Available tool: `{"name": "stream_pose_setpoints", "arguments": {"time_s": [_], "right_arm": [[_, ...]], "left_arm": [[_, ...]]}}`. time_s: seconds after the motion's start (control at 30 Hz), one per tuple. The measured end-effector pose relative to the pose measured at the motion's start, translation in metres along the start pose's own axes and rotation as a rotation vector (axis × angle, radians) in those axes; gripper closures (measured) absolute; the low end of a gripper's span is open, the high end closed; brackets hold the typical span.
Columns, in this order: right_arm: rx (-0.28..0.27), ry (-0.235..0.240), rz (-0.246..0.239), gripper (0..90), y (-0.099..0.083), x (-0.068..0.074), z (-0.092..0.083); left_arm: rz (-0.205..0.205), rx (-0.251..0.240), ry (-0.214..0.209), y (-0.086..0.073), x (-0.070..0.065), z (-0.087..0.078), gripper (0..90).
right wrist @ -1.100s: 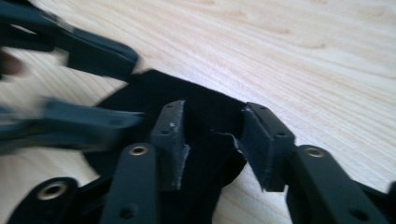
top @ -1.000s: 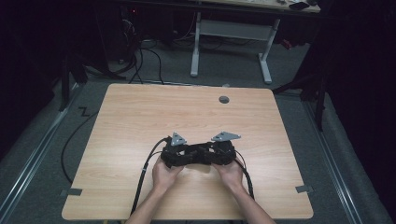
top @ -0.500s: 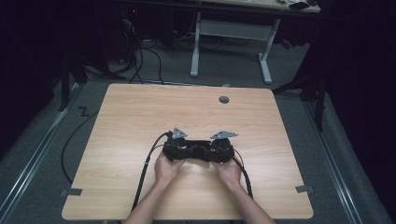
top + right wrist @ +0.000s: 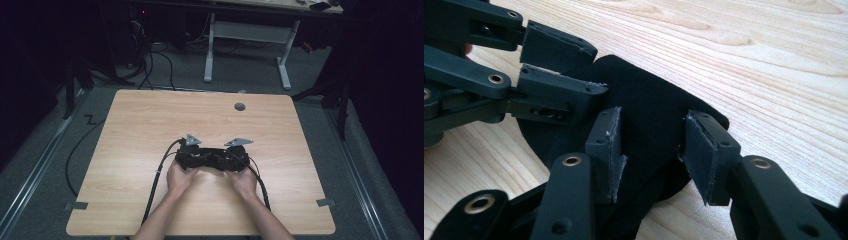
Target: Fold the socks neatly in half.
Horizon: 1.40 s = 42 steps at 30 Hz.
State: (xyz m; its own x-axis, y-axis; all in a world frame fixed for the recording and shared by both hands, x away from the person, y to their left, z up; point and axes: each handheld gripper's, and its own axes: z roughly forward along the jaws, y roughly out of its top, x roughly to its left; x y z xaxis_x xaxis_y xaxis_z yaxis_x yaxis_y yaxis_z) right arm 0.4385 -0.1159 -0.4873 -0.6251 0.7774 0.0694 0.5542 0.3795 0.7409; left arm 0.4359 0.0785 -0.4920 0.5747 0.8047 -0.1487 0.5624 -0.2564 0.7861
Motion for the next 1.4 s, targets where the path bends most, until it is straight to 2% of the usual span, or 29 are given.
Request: {"name": "stream_pose_setpoints", "arguments": {"time_s": [0.17,0.33,0.5,0.73,0.87,1.13,1.4], "right_arm": [[-0.050,-0.003,0.004,53.3,0.001,0.000,-0.011],[-0.096,0.007,0.008,52.9,0.002,-0.002,-0.025],[-0.146,0.002,0.023,53.3,0.001,-0.010,-0.043],[-0.171,-0.009,0.045,54.7,-0.003,-0.020,-0.060],[-0.188,-0.009,0.047,55.6,-0.007,-0.024,-0.070],[-0.224,-0.009,0.070,55.9,-0.017,-0.034,-0.089],[-0.230,-0.015,0.095,55.9,-0.030,-0.043,-0.096]], "left_arm": [[0.010,-0.034,-0.005,0.004,0.000,-0.017,46.2],[0.021,-0.072,-0.019,0.007,-0.002,-0.034,45.7],[0.036,-0.080,-0.015,0.006,0.000,-0.046,45.7],[0.034,-0.113,-0.013,0.003,0.004,-0.068,45.5],[0.029,-0.140,-0.008,0.000,0.008,-0.079,45.3],[-0.013,-0.173,-0.002,-0.011,0.019,-0.096,44.1],[-0.041,-0.191,0.022,-0.022,0.032,-0.111,43.4]]}}
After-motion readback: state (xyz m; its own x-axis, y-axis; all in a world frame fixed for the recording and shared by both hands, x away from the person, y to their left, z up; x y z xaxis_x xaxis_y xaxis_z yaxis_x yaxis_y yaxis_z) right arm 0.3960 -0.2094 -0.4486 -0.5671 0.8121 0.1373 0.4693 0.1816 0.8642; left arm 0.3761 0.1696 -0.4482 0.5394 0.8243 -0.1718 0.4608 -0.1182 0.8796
